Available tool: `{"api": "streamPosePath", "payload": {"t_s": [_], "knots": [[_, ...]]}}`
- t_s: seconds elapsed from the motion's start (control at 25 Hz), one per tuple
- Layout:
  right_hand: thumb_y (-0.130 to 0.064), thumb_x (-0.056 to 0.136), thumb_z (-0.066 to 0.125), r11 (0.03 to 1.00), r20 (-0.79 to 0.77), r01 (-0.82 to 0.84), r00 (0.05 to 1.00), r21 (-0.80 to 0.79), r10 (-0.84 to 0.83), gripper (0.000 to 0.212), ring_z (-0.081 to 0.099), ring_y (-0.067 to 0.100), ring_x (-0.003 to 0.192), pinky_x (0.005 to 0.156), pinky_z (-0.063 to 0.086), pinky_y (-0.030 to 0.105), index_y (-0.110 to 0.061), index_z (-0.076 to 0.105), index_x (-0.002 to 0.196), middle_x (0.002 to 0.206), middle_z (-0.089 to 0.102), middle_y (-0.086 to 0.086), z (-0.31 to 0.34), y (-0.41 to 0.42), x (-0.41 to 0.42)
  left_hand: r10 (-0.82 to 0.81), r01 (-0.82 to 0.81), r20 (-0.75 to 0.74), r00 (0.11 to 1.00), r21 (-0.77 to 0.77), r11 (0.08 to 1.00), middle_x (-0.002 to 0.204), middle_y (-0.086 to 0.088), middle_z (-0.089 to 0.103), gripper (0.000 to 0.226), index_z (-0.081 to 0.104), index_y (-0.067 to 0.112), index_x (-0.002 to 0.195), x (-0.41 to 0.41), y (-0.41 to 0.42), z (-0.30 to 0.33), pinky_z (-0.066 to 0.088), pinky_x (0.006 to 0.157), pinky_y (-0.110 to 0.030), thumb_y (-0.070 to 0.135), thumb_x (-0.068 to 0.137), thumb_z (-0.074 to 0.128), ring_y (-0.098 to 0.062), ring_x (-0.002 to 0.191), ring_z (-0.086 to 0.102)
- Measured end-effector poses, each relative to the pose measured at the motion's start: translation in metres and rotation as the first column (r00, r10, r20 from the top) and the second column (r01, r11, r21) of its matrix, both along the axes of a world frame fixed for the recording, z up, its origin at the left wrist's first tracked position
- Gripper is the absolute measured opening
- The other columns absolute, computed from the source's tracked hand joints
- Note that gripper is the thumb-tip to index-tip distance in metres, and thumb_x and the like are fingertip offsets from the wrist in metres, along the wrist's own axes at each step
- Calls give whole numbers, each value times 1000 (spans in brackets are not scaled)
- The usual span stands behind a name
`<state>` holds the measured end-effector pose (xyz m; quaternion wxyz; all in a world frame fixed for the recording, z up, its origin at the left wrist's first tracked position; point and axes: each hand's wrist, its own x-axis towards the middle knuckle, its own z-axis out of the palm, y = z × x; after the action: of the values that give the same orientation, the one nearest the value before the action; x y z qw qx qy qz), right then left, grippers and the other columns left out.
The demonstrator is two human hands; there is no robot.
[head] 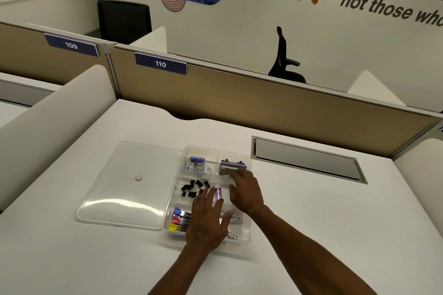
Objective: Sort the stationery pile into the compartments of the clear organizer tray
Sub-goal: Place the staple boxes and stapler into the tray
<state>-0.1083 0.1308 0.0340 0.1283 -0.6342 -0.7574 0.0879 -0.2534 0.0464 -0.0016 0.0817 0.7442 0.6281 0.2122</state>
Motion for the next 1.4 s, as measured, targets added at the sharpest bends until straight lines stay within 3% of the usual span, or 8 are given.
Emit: {"api": "streamPosePath", "payload": {"t_s": [0.2,0.32,0.6,0.72,0.84,1.0,1.2,1.4], "knots": [[-23,87,59,999,88,24,996,33,-27,44,57,31,120,104,46,40,-10,60,129,133,61,11,-13,-16,-4,-6,6,-6,1000,-12,1000,148,-5,46,48,61,28,125,-1,1,-1,21,115,-38,57,90,47,-26,138,41],[-24,89,62,999,108,46,993,6,-46,41,53,32,129,109,42,45,-9,62,127,139,57,14,-20,-22,-4,-13,13,-4,1000,-16,1000,146,-6,49,48,62,27,123,-1,1,-2,24,113,-39,57,87,50,-27,135,45],[-35,95,41,998,123,-57,991,-26,60,43,54,28,124,104,43,41,-13,61,126,137,59,8,-3,-10,2,-10,10,8,1000,-29,1000,142,-8,53,46,63,26,121,0,3,-7,28,111,-41,50,83,59,-29,131,49],[-29,94,49,1000,-10,-4,1000,-2,4,38,58,28,115,98,46,38,-14,58,127,127,64,8,12,-1,9,9,-9,68,998,5,1000,137,-10,57,46,66,21,118,3,11,-2,34,106,-39,48,81,66,-31,129,52],[-22,87,62,994,43,99,994,38,-101,42,53,31,118,96,47,41,-9,60,126,127,63,12,20,13,18,16,-16,127,992,4,1000,139,-7,56,44,64,18,122,7,38,13,32,110,-41,43,86,63,-31,135,44],[-24,85,63,985,152,168,975,-30,-162,41,47,32,125,96,44,42,-16,63,125,133,58,13,16,23,27,-7,14,79,997,-100,995,134,-2,58,39,57,18,129,12,78,33,38,109,-40,31,93,52,-26,132,45],[-29,88,65,970,50,230,973,-80,-227,48,50,27,122,97,45,39,-23,54,134,133,56,7,14,35,34,-78,69,-65,995,-134,989,122,-4,62,47,52,22,135,8,127,48,43,91,-38,17,89,58,-25,112,52],[-36,85,70,973,117,206,974,-102,-194,41,55,25,112,90,47,35,-27,63,125,121,62,5,21,55,35,-173,151,-203,964,-118,981,110,-5,67,25,65,22,117,11,158,45,40,88,-34,23,94,56,-23,102,56]]}}
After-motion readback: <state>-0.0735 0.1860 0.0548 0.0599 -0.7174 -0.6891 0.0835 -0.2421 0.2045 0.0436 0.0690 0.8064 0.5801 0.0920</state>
